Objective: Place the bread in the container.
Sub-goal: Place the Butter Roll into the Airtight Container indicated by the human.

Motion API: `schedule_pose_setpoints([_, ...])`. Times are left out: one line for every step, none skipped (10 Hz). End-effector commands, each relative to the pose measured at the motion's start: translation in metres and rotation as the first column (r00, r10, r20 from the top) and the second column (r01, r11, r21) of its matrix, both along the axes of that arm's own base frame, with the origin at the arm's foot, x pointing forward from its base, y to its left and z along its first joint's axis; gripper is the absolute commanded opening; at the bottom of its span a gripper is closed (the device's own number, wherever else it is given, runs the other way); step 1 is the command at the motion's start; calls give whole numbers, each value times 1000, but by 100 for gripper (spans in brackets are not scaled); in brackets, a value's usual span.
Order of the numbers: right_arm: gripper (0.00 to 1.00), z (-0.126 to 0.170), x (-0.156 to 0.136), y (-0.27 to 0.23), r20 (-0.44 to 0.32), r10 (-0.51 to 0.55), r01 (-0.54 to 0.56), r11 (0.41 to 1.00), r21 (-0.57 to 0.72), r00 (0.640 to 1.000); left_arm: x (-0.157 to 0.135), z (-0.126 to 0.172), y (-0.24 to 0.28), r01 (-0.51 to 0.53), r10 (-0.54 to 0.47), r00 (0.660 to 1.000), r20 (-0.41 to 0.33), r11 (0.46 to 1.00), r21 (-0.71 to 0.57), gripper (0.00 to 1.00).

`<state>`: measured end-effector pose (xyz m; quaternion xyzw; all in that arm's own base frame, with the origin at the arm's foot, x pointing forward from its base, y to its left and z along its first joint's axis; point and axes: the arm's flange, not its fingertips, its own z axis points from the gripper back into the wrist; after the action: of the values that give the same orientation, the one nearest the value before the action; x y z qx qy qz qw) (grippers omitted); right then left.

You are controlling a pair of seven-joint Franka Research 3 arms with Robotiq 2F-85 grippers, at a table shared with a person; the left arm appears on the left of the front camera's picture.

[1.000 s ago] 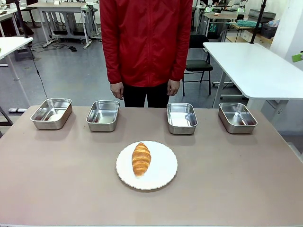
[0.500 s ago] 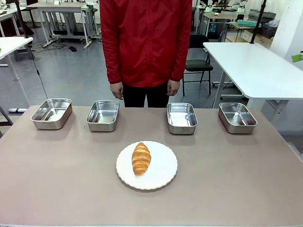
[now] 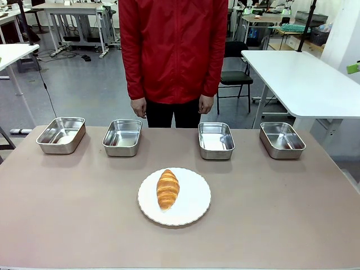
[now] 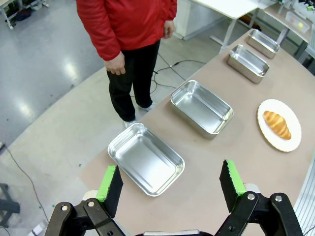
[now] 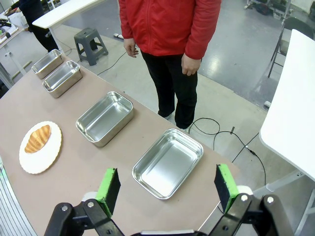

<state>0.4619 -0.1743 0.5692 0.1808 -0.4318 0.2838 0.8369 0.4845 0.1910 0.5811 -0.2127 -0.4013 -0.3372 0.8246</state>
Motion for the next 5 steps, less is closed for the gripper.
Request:
schedule_pose_setpoints([100,1,0,1,4,3,-3,1000,2,1000,-1,0,0,13,-13,1000,9,1000,-8,100])
schedule_pose_setpoints([100,1,0,1,4,3,-3,1000,2,1000,-1,0,0,13,-13,1000,9,1000,-8,100])
schedule_pose_setpoints([100,1,0,1,4,3,-3,1000,2,1000,-1,0,0,13,-13,1000,9,1000,-8,100])
schedule_pose_setpoints([100,1,0,1,4,3,-3,1000,2,1000,-1,0,0,13,-13,1000,9,1000,-8,100])
schedule_pose_setpoints([100,1,0,1,4,3,-3,1000,2,1000,-1,0,0,13,-13,1000,9,1000,-8,100])
